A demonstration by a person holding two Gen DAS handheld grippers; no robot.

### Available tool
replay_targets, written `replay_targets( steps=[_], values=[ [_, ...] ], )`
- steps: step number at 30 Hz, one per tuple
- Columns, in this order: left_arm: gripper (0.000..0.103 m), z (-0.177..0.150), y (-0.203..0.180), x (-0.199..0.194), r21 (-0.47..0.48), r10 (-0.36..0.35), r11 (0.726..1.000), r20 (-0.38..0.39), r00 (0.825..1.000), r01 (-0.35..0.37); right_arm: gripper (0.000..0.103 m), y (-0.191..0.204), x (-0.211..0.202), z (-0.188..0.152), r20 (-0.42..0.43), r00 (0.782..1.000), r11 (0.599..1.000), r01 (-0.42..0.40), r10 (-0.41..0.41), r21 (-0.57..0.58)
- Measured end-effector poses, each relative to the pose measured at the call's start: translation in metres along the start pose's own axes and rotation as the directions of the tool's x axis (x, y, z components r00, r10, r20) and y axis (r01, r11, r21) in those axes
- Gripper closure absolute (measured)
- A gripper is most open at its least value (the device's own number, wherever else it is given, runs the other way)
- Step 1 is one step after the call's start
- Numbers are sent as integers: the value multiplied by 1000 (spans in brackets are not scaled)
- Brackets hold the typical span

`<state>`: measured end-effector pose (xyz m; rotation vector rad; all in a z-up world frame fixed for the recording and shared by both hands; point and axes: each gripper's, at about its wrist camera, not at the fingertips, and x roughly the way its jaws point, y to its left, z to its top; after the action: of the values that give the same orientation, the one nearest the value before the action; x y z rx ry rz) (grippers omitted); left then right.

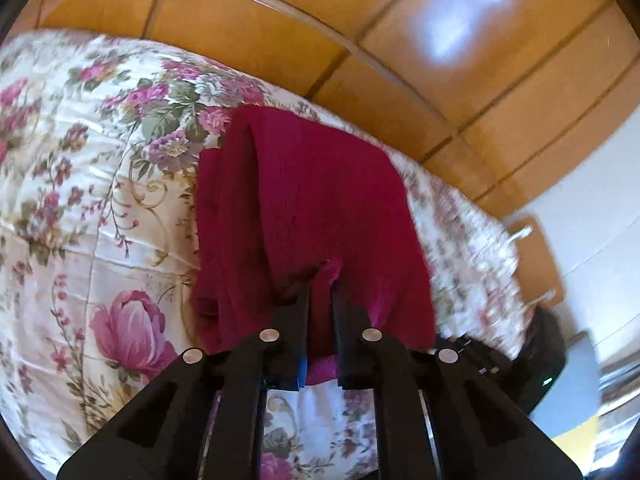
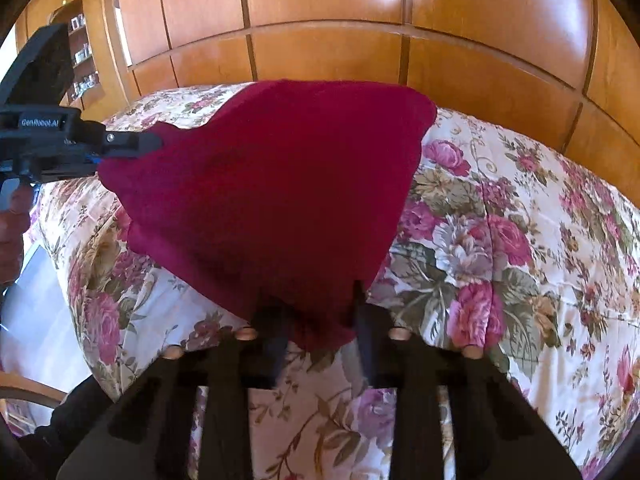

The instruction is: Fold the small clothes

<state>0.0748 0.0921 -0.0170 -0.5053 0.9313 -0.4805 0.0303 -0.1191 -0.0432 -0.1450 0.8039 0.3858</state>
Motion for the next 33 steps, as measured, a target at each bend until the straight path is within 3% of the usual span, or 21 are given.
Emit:
replay_targets(
  steps=[3, 8, 10, 14, 17, 20, 23, 28, 33],
  values=[
    [97, -11, 15, -12, -55, -61, 996, 43, 997, 63, 88, -6, -8, -5, 18, 1000, 1000, -3, 3, 9],
    [97, -53, 44, 17, -137, -19, 990, -32, 999, 14, 89, -11, 3, -19, -7, 1000, 999, -14, 14, 48],
    [97, -57, 48, 15, -171, -44, 984, 0, 999, 44, 89, -14, 7, -20, -8, 1000, 997, -24, 25, 70],
    [94, -43, 38, 0, -152, -47, 987, 31, 998, 51, 86, -14, 2, -16, -10, 999, 997, -34, 34, 66],
    [93, -26, 24, -10, -90, -27, 995, 36, 999, 30, 74, -16, -5, -11, -20, 999, 998, -39, 40, 44],
    [50, -7, 24, -15, -100, -39, 994, 68, 997, 45, 65, -21, -21, -8, -2, 998, 998, -56, 57, 40],
    [50, 12, 21, -10, -99, -49, 993, 81, 995, 57, 54, -27, -40, -2, 34, 998, 998, -53, 52, 36],
    [50, 35, 20, 16, -86, -7, 996, 57, 998, 11, 52, -37, -52, 17, 94, 995, 996, -53, 46, 68],
    [50, 53, 31, 43, -126, 23, 992, 26, 999, -20, 50, -33, -34, 45, 135, 990, 994, -60, 47, 94]
  ],
)
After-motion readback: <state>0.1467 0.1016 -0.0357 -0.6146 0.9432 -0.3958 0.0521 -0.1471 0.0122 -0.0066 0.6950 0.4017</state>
